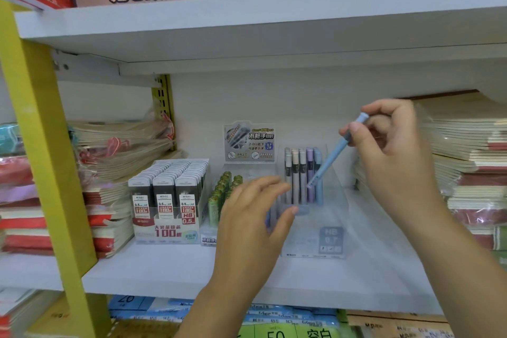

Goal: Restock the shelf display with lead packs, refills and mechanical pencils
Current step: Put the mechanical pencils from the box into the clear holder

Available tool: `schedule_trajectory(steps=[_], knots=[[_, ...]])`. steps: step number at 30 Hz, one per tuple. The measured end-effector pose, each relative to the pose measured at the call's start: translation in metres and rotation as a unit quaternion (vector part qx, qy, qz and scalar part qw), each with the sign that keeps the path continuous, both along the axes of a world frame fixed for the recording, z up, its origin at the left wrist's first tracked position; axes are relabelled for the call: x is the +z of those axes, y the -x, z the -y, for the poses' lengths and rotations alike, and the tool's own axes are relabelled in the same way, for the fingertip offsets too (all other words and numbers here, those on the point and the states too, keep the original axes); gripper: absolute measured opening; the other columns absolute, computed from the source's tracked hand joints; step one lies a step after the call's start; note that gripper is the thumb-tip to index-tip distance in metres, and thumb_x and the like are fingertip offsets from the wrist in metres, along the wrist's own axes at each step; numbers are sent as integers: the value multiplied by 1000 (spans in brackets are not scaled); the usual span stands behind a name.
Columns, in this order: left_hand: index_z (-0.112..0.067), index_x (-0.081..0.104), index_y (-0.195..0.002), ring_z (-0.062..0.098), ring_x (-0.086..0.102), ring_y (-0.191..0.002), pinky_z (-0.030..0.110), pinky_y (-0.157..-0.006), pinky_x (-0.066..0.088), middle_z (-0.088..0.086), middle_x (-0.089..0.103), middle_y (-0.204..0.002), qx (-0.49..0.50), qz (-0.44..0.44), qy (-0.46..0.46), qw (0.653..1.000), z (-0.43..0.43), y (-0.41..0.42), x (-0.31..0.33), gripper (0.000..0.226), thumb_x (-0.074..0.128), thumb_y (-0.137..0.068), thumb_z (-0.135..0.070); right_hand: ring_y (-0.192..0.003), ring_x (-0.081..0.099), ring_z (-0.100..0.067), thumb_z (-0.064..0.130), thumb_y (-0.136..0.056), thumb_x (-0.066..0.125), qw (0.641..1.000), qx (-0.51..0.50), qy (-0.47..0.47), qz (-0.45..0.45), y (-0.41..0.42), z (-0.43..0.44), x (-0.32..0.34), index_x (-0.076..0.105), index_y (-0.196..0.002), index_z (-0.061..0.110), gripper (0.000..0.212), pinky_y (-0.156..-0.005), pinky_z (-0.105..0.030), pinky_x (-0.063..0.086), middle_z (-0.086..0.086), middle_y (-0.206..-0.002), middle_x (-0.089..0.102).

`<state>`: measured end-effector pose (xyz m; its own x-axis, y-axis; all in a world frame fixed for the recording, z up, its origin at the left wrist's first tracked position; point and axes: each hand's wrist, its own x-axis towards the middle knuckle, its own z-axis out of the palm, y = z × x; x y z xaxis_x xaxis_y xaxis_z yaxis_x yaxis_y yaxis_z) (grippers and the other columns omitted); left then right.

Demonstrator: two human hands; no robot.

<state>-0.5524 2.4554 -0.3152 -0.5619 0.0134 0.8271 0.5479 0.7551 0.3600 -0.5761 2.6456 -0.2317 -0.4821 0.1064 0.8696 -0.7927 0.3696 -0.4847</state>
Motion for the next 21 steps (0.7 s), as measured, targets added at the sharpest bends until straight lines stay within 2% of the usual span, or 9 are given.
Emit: schedule_trajectory(steps=[2,3,6,9,11,19,21], knots=[[-32,63,-129,6,39,-137,31,-115,28,-16,53,-141,-3,27,36,999,2,3,-6,39,68,-91,-40,-84,64,-12,24,-93,56,996,-56,-62,20,8,-2,-5,42,-99,35,18,-72,-36,51,4,-89,68],[-34,59,-133,4,30,-143,31,-119,22,-18,46,-147,-5,39,52,998,2,4,-8,44,66,-91,-43,-82,63,-14,24,-93,56,992,-77,-91,27,12,-3,-8,42,-100,33,18,-70,-37,50,4,-90,68],[-38,50,-141,-4,13,-147,31,-124,9,-23,30,-155,-9,55,89,994,2,8,-15,50,59,-93,-51,-80,56,-12,21,-93,58,981,-108,-158,42,22,-4,-17,44,-100,31,19,-66,-29,42,3,-93,65],[-38,51,-139,-5,18,-145,33,-124,9,-26,28,-154,-7,45,96,994,2,10,-17,49,61,-93,-49,-74,51,0,22,-93,59,975,-114,-183,55,26,-3,-23,46,-99,32,17,-59,-11,36,6,-87,61],[-36,54,-137,-6,24,-141,35,-124,11,-26,30,-153,-5,34,91,995,2,10,-17,46,62,-93,-47,-74,52,4,22,-93,59,977,-100,-179,59,25,-1,-23,46,-98,32,18,-60,-7,36,7,-84,63],[-36,56,-135,-11,27,-134,30,-122,9,-27,31,-150,-9,25,82,996,2,9,-18,45,63,-92,-47,-71,55,-2,24,-88,66,984,-75,-152,63,24,4,-22,49,-97,34,21,-60,-9,39,7,-72,66],[-37,56,-134,-12,26,-133,29,-122,7,-28,31,-150,-10,28,81,996,2,9,-18,44,63,-92,-47,-68,56,-5,26,-85,69,986,-84,-131,63,26,5,-25,51,-93,36,22,-60,-15,42,6,-70,64]])
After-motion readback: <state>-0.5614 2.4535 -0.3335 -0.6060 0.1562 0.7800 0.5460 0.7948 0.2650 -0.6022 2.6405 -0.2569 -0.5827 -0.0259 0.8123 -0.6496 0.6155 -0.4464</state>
